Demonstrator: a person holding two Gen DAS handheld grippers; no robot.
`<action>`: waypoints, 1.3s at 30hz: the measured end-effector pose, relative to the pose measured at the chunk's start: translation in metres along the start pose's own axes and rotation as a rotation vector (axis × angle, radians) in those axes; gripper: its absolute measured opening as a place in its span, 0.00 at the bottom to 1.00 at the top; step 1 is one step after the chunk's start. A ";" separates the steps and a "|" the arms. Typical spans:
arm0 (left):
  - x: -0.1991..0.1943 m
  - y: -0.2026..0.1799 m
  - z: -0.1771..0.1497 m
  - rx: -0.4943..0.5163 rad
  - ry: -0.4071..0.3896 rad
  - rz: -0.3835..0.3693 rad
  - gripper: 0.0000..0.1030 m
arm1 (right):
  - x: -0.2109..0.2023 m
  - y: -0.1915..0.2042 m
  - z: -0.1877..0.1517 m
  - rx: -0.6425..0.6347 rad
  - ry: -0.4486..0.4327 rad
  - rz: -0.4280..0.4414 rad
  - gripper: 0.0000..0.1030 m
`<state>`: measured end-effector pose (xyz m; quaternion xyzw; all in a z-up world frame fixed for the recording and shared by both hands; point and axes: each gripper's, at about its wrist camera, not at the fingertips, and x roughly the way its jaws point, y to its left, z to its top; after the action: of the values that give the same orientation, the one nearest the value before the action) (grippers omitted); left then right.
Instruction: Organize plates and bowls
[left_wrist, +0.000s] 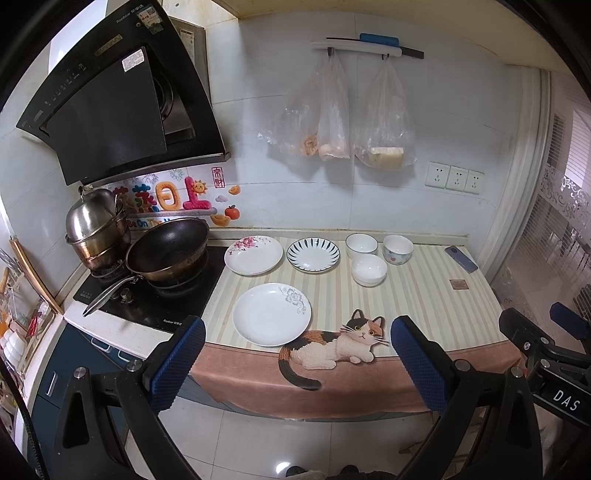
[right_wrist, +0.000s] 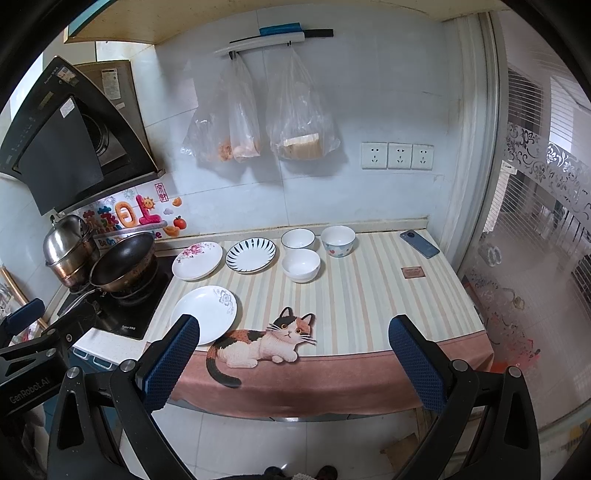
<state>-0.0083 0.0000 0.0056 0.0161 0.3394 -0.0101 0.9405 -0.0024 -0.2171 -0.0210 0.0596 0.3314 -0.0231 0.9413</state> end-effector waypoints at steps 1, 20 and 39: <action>0.001 0.000 0.000 -0.001 0.001 -0.001 1.00 | 0.000 0.000 0.000 0.001 0.001 0.002 1.00; 0.135 0.076 -0.010 -0.052 0.098 0.076 1.00 | 0.121 0.033 -0.018 0.061 0.168 0.104 1.00; 0.445 0.172 -0.065 -0.210 0.610 0.119 1.00 | 0.496 0.101 -0.047 0.093 0.643 0.297 1.00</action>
<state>0.2977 0.1706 -0.3246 -0.0588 0.6030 0.0851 0.7910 0.3633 -0.1125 -0.3589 0.1541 0.5971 0.1189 0.7782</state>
